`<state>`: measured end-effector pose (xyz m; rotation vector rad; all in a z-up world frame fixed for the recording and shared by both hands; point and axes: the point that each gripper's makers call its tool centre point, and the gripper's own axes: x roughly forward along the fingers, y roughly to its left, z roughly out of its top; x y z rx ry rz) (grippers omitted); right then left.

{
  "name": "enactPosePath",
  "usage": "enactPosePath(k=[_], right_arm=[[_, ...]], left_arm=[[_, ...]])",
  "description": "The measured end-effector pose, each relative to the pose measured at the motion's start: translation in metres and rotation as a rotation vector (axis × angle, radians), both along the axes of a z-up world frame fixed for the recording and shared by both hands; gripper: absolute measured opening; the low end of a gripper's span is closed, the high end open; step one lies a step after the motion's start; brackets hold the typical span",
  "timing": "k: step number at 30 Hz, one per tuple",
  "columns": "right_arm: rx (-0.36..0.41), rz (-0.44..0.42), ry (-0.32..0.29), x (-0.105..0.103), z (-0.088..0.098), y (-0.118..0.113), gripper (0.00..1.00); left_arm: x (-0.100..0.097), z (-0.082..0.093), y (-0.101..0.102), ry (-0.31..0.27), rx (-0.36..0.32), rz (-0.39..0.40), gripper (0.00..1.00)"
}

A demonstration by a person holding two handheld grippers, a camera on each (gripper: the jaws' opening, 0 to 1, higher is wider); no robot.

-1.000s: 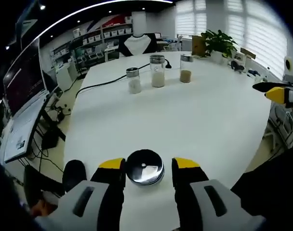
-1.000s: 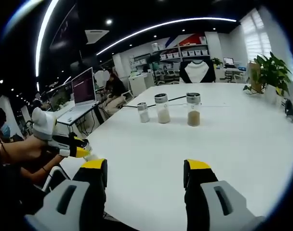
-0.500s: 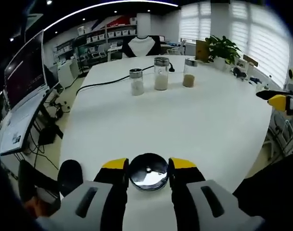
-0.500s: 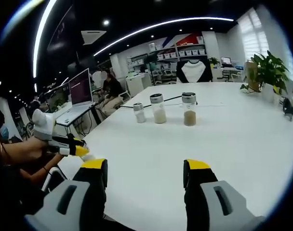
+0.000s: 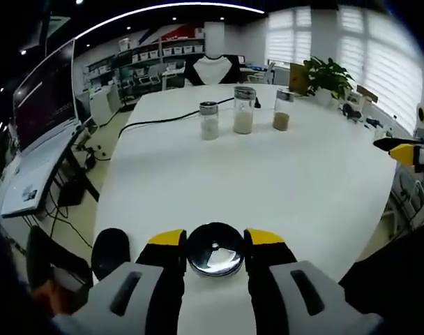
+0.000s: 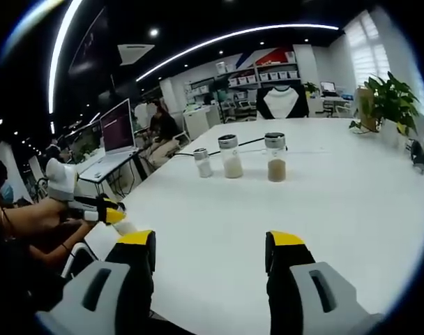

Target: Rotate the seasoning bottle until the label or dispensing opening points toward the visible target arrow and the bottle remains upright within the marked orientation range

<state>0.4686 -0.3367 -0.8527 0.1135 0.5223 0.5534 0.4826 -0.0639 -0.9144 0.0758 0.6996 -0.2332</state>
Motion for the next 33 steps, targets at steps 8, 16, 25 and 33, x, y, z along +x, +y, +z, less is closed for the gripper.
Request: enactPosePath(k=[8, 16, 25, 33], right_arm=[[0.007, 0.005, -0.005, 0.001, 0.001, 0.005, 0.63], [0.002, 0.0, -0.01, 0.002, 0.003, 0.003, 0.63], [-0.002, -0.016, 0.002, 0.0, 0.001, -0.005, 0.62], [-0.001, -0.017, 0.004, 0.002, 0.0, -0.007, 0.62]], left_arm=[[0.009, 0.002, 0.009, -0.008, 0.016, 0.009, 0.34], [0.017, 0.005, 0.011, -0.01, 0.005, 0.023, 0.34], [0.017, -0.006, 0.005, 0.02, 0.032, -0.005, 0.34], [0.016, -0.007, 0.005, 0.031, 0.073, -0.036, 0.35]])
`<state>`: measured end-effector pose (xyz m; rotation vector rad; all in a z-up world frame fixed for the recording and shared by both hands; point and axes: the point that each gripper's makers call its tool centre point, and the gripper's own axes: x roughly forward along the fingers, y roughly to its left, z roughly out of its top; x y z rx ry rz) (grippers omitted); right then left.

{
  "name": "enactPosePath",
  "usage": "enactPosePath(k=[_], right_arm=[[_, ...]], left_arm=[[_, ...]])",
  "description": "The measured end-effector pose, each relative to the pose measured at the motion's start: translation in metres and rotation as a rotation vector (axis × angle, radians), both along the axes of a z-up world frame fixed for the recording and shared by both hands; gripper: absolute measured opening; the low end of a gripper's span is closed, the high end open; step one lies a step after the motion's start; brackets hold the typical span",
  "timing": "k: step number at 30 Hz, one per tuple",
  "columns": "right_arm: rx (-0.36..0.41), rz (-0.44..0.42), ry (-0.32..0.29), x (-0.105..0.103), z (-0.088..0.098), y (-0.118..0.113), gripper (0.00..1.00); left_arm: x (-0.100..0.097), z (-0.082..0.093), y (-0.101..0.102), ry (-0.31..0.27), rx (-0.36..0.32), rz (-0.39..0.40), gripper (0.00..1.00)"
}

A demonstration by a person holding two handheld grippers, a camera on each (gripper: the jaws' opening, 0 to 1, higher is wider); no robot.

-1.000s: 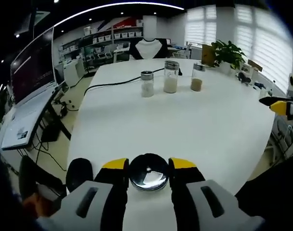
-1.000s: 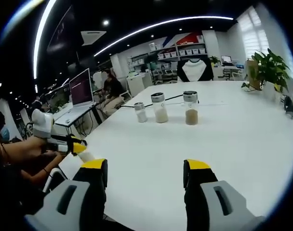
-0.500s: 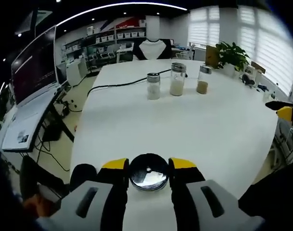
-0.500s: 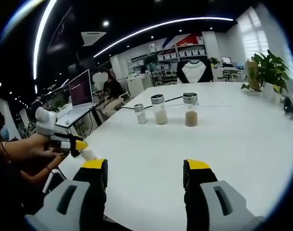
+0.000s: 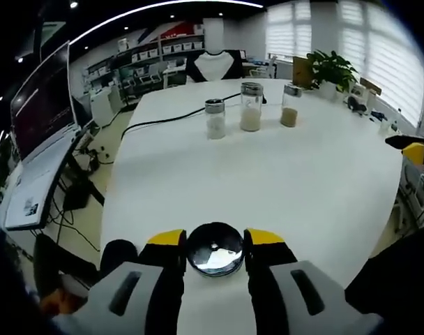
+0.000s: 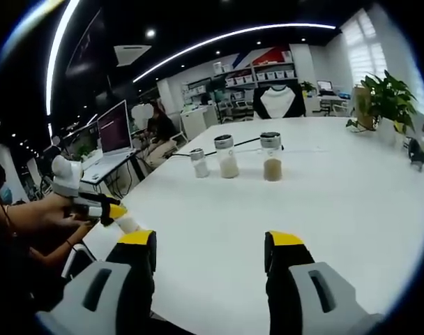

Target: Rotate the seasoning bottle until the label or dispensing opening points toward the visible target arrow and the bottle remains upright within the marked orientation range

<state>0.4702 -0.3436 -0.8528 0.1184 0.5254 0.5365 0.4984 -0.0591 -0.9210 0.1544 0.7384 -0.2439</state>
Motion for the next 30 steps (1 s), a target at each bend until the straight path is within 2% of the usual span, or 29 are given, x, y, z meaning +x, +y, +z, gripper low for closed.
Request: enactPosePath(k=[7, 10, 17, 23, 28, 30], right_arm=[[0.006, 0.011, 0.002, 0.002, 0.0, 0.004, 0.62], [0.01, 0.014, 0.001, 0.003, 0.001, 0.005, 0.62], [0.005, 0.012, 0.003, 0.002, 0.0, 0.003, 0.62], [0.0, 0.011, 0.005, 0.0, -0.001, 0.004, 0.62], [0.001, 0.01, 0.007, -0.001, -0.001, 0.007, 0.62], [0.0, 0.016, 0.007, -0.001, 0.0, 0.01, 0.62]], left_arm=[[-0.001, 0.0, 0.004, 0.002, 0.012, 0.008, 0.37], [-0.005, 0.0, 0.0, 0.0, 0.013, -0.018, 0.37], [-0.009, 0.002, 0.002, -0.001, 0.002, -0.016, 0.43], [-0.01, 0.001, 0.006, 0.006, 0.002, -0.013, 0.42], [-0.011, 0.005, 0.007, 0.0, 0.005, -0.029, 0.43], [-0.012, 0.009, 0.006, -0.011, -0.007, -0.037, 0.47]])
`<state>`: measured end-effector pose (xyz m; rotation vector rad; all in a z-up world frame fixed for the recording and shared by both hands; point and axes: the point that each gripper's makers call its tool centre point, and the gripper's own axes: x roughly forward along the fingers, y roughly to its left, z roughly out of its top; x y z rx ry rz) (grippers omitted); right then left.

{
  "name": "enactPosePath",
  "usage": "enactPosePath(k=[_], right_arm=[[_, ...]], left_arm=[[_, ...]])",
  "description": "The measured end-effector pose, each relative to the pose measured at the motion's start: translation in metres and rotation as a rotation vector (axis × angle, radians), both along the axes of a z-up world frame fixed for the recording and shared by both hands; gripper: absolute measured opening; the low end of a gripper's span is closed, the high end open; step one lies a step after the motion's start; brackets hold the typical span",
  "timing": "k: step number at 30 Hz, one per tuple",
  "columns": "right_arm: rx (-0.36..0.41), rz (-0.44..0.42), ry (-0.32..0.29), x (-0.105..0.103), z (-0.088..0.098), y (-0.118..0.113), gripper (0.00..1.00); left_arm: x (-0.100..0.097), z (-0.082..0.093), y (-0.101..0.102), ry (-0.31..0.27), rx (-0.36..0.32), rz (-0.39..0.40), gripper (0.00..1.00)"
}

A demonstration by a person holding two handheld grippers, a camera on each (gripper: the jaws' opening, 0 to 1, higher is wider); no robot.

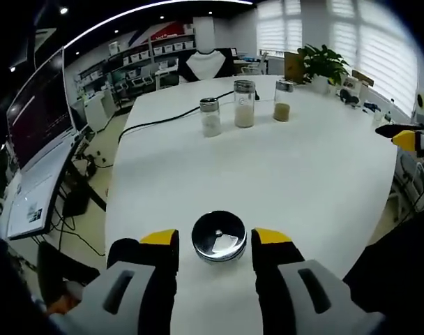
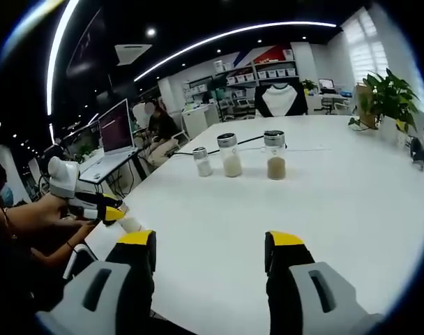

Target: Rotate the seasoning bottle until the label or dispensing opening points toward the visible target arrow and the bottle remains upright within the marked orientation range

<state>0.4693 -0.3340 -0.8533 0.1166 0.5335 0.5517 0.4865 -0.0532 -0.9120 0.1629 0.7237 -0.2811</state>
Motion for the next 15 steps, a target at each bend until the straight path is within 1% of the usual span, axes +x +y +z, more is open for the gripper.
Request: enactPosePath(k=[2, 3, 4, 5, 7, 8, 9, 10, 11, 12, 13, 15], right_arm=[[-0.01, 0.007, -0.004, 0.0, 0.0, 0.001, 0.62], [-0.013, 0.012, -0.004, 0.0, 0.0, 0.003, 0.62], [-0.013, 0.014, -0.004, 0.001, 0.0, 0.003, 0.62], [-0.012, 0.017, -0.004, 0.001, 0.0, 0.004, 0.62], [-0.011, 0.024, -0.005, 0.001, 0.002, 0.007, 0.62], [-0.004, 0.025, -0.002, 0.001, 0.003, 0.008, 0.62], [0.016, 0.024, 0.003, 0.001, 0.004, 0.01, 0.62], [0.02, 0.025, 0.003, 0.001, 0.005, 0.011, 0.62], [0.02, 0.027, 0.003, 0.002, 0.005, 0.012, 0.62], [0.02, 0.03, 0.003, 0.002, 0.005, 0.013, 0.62], [0.023, 0.035, 0.004, 0.002, 0.005, 0.014, 0.62], [0.029, 0.041, 0.005, 0.002, 0.005, 0.017, 0.62]], left_arm=[[-0.002, 0.004, 0.0, -0.009, -0.01, 0.0, 0.52], [-0.002, 0.006, 0.0, -0.024, -0.011, -0.002, 0.52], [0.003, 0.015, 0.002, -0.094, -0.016, 0.014, 0.5], [0.0, 0.019, 0.0, -0.105, -0.025, 0.004, 0.48], [-0.004, 0.02, -0.002, -0.096, -0.036, -0.011, 0.49], [-0.005, 0.021, -0.002, -0.096, -0.049, -0.01, 0.52], [-0.004, 0.022, -0.003, -0.105, -0.065, -0.007, 0.54], [-0.002, 0.024, -0.003, -0.126, -0.078, 0.005, 0.55], [-0.004, 0.023, -0.003, -0.129, -0.073, 0.0, 0.55], [-0.006, 0.023, -0.003, -0.126, -0.072, -0.002, 0.55], [-0.009, 0.021, -0.004, -0.107, -0.072, -0.004, 0.57], [-0.011, 0.021, -0.007, -0.104, -0.105, 0.002, 0.68]])
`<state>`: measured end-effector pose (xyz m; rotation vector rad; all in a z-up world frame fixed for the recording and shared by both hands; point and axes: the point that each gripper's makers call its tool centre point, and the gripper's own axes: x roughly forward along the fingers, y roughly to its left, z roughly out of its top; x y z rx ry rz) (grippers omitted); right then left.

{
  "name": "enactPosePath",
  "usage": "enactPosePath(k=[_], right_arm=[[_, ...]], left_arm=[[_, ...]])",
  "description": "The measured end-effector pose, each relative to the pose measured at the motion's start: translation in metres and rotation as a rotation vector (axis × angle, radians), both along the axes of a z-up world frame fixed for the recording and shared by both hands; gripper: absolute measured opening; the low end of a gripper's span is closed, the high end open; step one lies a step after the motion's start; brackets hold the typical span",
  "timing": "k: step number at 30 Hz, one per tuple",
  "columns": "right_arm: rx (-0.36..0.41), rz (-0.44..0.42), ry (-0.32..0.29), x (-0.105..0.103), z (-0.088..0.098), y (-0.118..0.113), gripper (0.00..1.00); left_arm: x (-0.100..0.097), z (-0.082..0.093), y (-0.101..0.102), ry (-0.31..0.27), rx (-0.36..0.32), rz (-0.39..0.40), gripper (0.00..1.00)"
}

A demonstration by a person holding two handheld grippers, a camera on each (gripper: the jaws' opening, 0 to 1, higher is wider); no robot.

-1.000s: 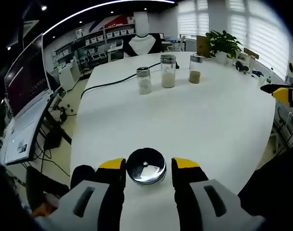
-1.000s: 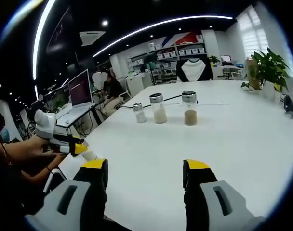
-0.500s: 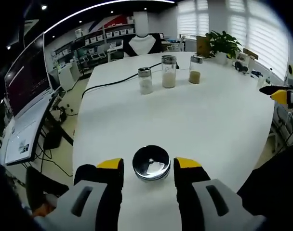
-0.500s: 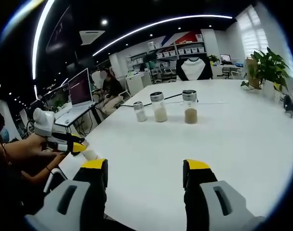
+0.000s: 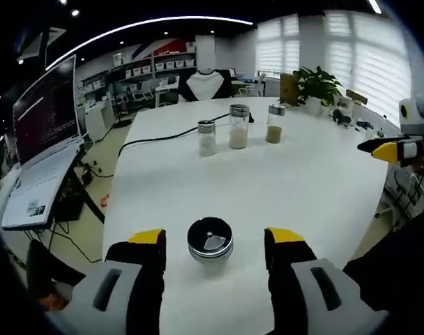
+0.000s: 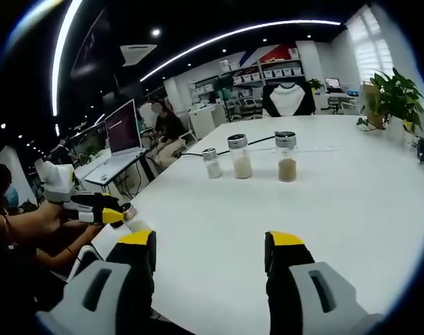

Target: Rotate the seasoning bottle until the label or dispensing opening points toward the visible target arrow and the bottle remains upright within the marked orientation range

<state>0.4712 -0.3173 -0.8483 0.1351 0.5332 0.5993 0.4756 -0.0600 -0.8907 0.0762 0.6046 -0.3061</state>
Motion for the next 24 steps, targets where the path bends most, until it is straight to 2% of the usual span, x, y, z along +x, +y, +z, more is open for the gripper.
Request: enactPosePath(k=[1, 2, 5, 10, 18, 21, 24], right_arm=[[-0.002, 0.005, 0.0, 0.0, 0.0, 0.001, 0.62], [-0.005, 0.012, 0.001, 0.0, -0.001, 0.002, 0.62], [-0.016, 0.029, 0.01, -0.001, -0.002, 0.004, 0.62], [-0.042, 0.045, 0.007, 0.005, 0.003, 0.005, 0.63], [-0.08, 0.098, -0.015, 0.02, 0.013, 0.008, 0.63], [-0.126, 0.187, -0.041, 0.023, 0.021, 0.017, 0.63], [-0.134, 0.243, -0.062, 0.032, 0.031, 0.026, 0.63]], left_arm=[[-0.001, 0.0, -0.003, 0.006, -0.039, 0.006, 0.74], [-0.003, 0.001, -0.005, 0.013, -0.051, 0.003, 0.81], [-0.007, 0.002, -0.007, 0.012, -0.043, -0.006, 0.87], [-0.006, 0.013, -0.009, -0.01, -0.087, 0.006, 0.97], [-0.006, 0.02, -0.008, -0.023, -0.082, 0.002, 0.95], [-0.007, 0.021, -0.006, -0.021, -0.068, -0.005, 0.9], [-0.01, 0.025, -0.006, -0.031, -0.061, -0.002, 0.89]])
